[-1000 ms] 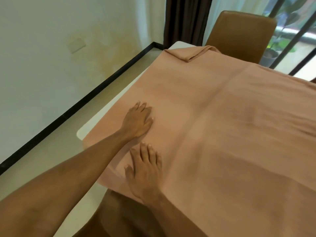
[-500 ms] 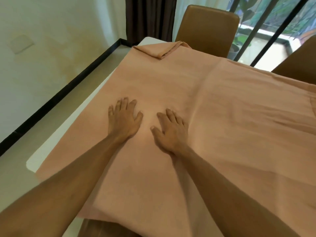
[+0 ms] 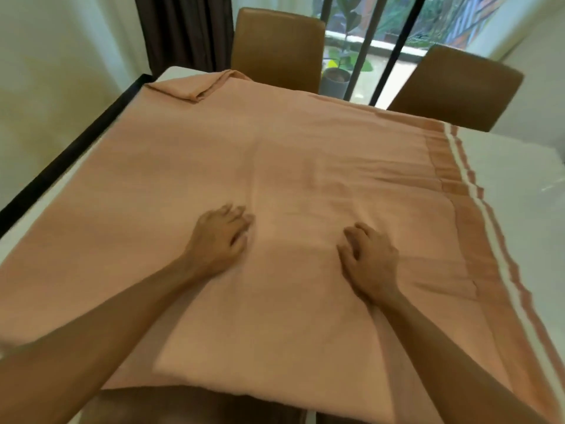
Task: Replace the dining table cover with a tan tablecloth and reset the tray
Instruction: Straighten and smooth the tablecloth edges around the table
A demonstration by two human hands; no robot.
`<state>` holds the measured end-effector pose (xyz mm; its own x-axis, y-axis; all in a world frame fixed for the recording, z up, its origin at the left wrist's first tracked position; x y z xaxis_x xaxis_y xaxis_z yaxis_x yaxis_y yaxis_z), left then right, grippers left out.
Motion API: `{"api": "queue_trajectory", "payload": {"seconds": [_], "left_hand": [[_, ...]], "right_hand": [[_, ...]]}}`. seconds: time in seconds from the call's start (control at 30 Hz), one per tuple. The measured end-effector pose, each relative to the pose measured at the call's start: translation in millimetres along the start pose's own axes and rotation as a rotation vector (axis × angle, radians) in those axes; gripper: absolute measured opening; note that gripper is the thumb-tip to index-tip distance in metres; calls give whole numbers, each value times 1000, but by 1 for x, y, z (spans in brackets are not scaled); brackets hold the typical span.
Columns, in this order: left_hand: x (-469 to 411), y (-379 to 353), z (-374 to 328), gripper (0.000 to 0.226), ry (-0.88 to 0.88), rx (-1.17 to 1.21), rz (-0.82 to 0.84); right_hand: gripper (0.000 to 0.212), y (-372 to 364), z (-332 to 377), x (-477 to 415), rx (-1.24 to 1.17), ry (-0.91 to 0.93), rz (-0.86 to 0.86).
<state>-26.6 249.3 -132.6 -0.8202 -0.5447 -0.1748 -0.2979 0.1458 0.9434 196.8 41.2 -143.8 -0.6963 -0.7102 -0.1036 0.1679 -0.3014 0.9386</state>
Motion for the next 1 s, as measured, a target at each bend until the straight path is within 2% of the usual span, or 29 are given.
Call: {"api": "queue_trajectory", "payload": {"seconds": [0.13, 0.2, 0.33, 0.47, 0.73, 1.0], "left_hand": [[-6, -57, -109, 61, 19, -59, 148], [-7, -86, -147, 66, 54, -72, 231], [-17, -129, -244, 69, 73, -154, 247], [-25, -148, -282, 71, 155, -185, 226], [-32, -175, -384, 70, 122, -168, 221], [-37, -181, -403, 70, 112, -176, 207]], "right_hand": [[50, 43, -138, 32, 82, -167, 34], [55, 59, -177, 48, 113, -142, 16], [54, 78, -237, 74, 160, -56, -6], [56, 85, -273, 69, 90, -18, 52], [55, 123, -380, 93, 39, -19, 13], [53, 126, -405, 102, 30, -50, -44]]}}
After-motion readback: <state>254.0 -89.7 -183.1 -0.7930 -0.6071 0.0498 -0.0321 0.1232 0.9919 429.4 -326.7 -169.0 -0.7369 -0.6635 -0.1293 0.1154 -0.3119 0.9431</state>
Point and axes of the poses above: each hand's wrist, its own x-axis away from the middle knuckle, its own y-axis out of the back of the hand, z = x × y, the point moved 10 cm from there along -x, towards the middle knuckle, and after that the axes turned 2 degrees about -z, right-handed, at the moved point
